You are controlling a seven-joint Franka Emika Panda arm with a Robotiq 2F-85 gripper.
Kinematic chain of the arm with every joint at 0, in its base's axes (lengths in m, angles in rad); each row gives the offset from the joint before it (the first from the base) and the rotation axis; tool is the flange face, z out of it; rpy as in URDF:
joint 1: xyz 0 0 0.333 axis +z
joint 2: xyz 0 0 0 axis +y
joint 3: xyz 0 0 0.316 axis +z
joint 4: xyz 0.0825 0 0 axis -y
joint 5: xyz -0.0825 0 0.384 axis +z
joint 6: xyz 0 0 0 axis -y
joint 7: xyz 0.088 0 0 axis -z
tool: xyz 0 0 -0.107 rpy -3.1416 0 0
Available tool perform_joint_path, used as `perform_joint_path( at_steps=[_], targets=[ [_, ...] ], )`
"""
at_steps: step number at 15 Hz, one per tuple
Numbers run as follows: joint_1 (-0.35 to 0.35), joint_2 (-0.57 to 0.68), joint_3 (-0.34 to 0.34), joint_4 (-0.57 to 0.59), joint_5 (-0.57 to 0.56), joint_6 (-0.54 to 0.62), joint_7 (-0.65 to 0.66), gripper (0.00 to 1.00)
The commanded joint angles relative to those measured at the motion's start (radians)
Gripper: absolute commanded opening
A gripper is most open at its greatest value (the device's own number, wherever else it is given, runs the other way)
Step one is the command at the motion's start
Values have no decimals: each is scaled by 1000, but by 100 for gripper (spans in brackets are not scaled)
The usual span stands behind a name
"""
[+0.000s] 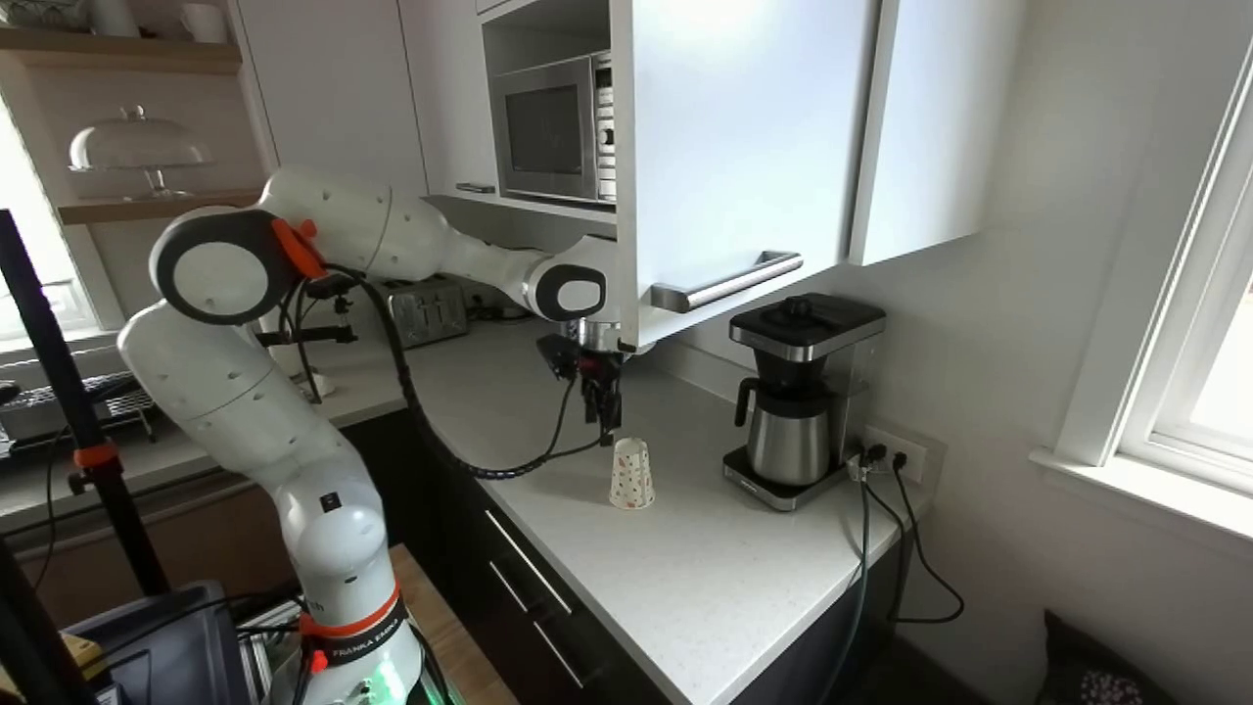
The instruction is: Place the coffee cup upright then put it in the open upper cabinet.
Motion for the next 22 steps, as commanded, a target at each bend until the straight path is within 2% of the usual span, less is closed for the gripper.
perform_joint_path(
  at_steps=[1, 5, 7, 12, 13, 17, 19, 20, 22],
  targets=[
    [-38, 69, 0, 34, 39, 3, 141, 100],
    [-64, 103, -25, 52, 109, 31, 241, 100],
    [-69, 120, -43, 57, 176, 45, 250, 100],
    [-80, 173, -46, 58, 193, 68, 300, 100],
    [-79, 176, -49, 55, 204, 85, 302, 100],
    [-71, 173, -70, 48, 361, 176, 263, 100],
    [-69, 173, -69, 39, 378, 204, 232, 100],
    [-73, 185, -62, 38, 344, 187, 244, 100],
    [-71, 188, -62, 24, 348, 175, 240, 100]
  ],
)
